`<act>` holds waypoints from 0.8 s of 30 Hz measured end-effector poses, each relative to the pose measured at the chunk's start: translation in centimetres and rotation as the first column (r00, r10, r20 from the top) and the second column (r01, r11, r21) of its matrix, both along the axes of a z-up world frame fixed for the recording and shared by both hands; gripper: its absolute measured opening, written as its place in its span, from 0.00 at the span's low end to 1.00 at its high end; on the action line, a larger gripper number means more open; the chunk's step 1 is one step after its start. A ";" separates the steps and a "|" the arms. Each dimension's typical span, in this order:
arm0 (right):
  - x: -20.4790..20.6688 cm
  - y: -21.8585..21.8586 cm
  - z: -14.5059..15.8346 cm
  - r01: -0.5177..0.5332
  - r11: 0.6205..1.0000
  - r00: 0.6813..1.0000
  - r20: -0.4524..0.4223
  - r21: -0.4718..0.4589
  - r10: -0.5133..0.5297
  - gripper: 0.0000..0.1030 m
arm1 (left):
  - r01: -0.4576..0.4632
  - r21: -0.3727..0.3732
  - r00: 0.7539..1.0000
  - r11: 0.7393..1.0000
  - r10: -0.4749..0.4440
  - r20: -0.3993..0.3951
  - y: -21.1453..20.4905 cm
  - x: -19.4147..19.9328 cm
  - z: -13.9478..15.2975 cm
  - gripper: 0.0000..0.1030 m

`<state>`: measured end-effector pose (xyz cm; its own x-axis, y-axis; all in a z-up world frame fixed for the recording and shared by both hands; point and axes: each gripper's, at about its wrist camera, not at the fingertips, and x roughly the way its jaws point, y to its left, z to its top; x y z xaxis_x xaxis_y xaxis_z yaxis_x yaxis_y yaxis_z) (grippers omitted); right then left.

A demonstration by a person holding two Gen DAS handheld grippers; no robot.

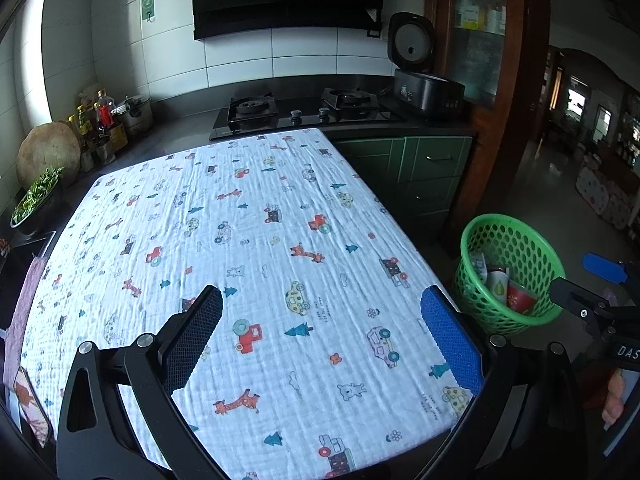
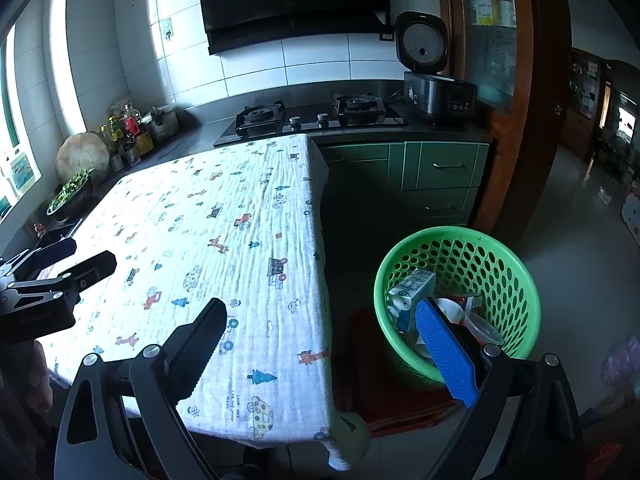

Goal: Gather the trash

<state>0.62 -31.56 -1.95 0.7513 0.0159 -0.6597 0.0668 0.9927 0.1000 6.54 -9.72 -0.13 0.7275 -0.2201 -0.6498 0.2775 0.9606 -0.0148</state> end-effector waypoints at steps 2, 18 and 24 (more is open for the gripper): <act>0.0 0.0 0.0 -0.002 1.000 1.000 0.000 0.002 0.002 0.90 | -0.002 0.003 1.000 1.000 0.002 0.002 -0.1 0.0 0.0 0.95; 0.7 -0.2 0.1 -0.016 1.000 1.000 0.003 0.006 0.016 0.90 | -0.021 0.010 1.000 1.000 0.021 0.017 -0.2 0.1 -0.1 0.95; 1.0 -0.1 -0.1 -0.026 1.000 1.000 0.003 0.009 0.026 0.90 | -0.041 0.030 0.999 0.999 0.040 0.028 -0.1 0.4 -0.2 0.95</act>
<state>1.61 -31.64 -2.08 0.7526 0.0417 -0.6571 0.0402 0.9932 0.1091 6.95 -9.84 -0.32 0.7531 -0.1707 -0.6354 0.2383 0.9710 0.0216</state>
